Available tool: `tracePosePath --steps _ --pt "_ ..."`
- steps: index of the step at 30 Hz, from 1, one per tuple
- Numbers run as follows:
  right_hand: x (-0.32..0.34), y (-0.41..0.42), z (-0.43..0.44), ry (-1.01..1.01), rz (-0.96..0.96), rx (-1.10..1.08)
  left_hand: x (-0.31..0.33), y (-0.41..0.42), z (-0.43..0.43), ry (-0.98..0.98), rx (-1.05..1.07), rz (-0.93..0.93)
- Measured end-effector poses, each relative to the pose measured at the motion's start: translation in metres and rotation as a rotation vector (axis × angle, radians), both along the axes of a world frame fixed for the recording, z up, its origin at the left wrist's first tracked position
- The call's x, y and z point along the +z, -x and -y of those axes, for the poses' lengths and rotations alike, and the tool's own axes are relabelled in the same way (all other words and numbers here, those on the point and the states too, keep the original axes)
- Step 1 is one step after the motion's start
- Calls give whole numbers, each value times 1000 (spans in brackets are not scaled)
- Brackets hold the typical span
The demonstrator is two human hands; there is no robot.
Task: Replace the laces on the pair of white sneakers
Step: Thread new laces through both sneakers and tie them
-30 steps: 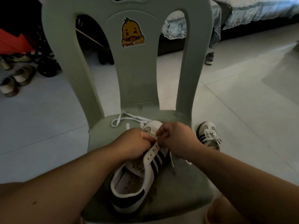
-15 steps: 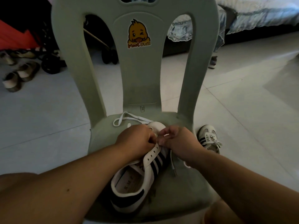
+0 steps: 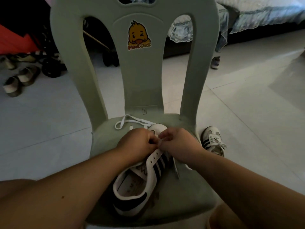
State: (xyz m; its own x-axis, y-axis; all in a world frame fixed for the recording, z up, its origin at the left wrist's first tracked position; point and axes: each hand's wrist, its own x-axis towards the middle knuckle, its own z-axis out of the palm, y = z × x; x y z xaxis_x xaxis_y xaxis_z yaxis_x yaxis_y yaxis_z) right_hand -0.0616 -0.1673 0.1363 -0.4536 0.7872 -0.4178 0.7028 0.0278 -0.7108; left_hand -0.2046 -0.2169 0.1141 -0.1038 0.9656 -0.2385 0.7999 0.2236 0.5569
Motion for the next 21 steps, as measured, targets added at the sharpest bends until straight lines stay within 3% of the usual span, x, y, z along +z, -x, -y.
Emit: tracePosePath --steps 3,7,14,17,21 --pt "13 1 10 55 20 160 3 6 -5 60 -50 25" --pt "11 5 26 -80 169 224 5 7 -5 62 -10 105" --pt "4 -4 25 -142 85 195 10 9 -2 81 26 172" --pt "-1 -4 24 -166 58 121 13 12 -1 99 -3 100" --pt "-7 -2 20 -142 52 57 20 17 3 60 -122 -146"
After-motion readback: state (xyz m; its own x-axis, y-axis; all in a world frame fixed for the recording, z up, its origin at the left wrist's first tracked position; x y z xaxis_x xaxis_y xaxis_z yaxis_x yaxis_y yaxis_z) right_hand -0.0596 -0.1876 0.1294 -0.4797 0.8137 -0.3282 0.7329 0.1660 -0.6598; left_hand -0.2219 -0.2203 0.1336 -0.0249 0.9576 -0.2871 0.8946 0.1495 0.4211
